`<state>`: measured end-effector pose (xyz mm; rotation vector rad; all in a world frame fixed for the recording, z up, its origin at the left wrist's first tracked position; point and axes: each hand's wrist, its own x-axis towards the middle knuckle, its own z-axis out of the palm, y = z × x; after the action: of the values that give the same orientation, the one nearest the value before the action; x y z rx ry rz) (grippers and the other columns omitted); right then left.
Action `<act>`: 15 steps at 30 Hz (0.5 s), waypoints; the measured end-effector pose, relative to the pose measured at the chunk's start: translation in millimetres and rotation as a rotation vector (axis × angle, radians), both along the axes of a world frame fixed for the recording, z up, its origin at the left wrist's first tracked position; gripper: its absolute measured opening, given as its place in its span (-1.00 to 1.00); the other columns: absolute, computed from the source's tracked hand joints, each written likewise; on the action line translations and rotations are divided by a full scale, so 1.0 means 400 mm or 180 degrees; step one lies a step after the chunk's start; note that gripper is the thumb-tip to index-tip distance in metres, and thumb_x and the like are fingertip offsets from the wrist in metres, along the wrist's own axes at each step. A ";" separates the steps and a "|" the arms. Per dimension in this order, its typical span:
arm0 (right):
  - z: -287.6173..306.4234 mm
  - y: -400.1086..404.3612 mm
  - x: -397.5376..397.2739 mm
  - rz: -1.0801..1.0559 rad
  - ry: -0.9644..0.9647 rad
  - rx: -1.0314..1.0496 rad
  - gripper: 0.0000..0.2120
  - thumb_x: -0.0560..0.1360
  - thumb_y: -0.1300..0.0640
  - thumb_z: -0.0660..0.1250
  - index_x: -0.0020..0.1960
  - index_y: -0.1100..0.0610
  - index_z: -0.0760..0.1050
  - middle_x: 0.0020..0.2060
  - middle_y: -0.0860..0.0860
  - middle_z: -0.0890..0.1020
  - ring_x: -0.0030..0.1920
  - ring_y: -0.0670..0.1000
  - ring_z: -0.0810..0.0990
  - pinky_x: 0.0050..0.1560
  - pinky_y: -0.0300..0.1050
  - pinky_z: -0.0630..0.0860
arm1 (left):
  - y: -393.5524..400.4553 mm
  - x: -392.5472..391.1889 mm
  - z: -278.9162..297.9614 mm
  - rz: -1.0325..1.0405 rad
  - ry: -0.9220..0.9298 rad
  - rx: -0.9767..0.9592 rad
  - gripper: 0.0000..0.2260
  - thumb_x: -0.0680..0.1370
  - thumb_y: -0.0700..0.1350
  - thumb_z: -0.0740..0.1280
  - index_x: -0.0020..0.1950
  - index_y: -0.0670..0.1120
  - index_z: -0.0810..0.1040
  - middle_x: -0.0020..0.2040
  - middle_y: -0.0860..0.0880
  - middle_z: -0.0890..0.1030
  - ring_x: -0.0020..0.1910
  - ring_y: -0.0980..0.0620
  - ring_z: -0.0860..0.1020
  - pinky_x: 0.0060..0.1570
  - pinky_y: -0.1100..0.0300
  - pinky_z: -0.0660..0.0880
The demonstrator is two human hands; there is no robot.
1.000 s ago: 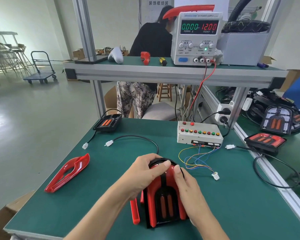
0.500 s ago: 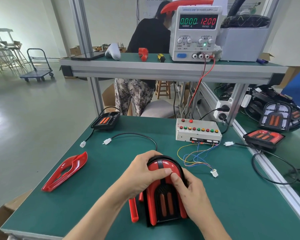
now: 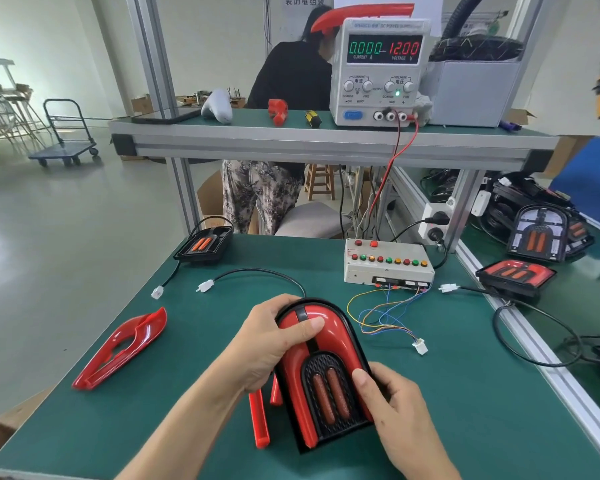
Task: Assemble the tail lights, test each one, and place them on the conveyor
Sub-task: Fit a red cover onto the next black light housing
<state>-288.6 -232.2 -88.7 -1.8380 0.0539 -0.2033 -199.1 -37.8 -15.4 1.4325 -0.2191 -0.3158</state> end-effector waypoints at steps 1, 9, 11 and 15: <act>0.000 -0.002 -0.001 -0.0038 -0.0029 -0.0012 -0.70 0.56 -0.29 0.30 0.06 -0.13 0.67 -0.22 -0.05 0.71 -0.19 -0.07 0.64 -0.06 -0.11 0.57 | -0.002 0.002 0.000 -0.0006 0.0008 -0.0018 -0.61 0.38 -0.15 0.62 0.13 -0.22 0.63 0.01 -0.27 0.70 -0.07 -0.14 0.69 0.00 -0.01 0.65; 0.030 -0.030 -0.030 0.0135 0.0037 0.0088 -0.59 0.59 -0.32 0.18 0.10 -0.07 0.65 -0.18 -0.12 0.67 -0.17 -0.12 0.56 -0.05 -0.13 0.48 | -0.040 0.021 0.013 0.0089 0.0324 -0.0290 -0.56 0.33 -0.15 0.58 0.14 -0.28 0.62 -0.01 -0.29 0.70 -0.10 -0.18 0.67 -0.02 -0.03 0.63; 0.045 -0.050 -0.044 0.0258 -0.0010 0.0239 -0.70 0.60 -0.17 0.25 0.16 -0.08 0.67 -0.02 -0.10 0.69 -0.08 -0.10 0.62 -0.01 -0.22 0.54 | -0.045 0.028 0.018 0.0066 0.0490 -0.0422 -0.55 0.34 -0.15 0.56 0.16 -0.31 0.60 -0.01 -0.30 0.68 -0.10 -0.20 0.65 -0.02 -0.06 0.63; 0.040 -0.074 -0.059 0.0049 -0.0111 0.0038 -0.73 0.54 -0.08 0.30 0.11 -0.01 0.68 0.01 -0.03 0.66 0.05 -0.01 0.64 0.13 -0.15 0.54 | -0.077 0.032 0.014 -0.0013 0.0506 -0.0405 -0.56 0.35 -0.14 0.57 0.16 -0.29 0.61 0.00 -0.29 0.69 -0.09 -0.20 0.66 -0.02 -0.05 0.61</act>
<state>-312.3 -261.8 -72.5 -1.8221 0.0168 -0.2237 -186.4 -68.5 -9.7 1.2750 -0.1107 -0.4101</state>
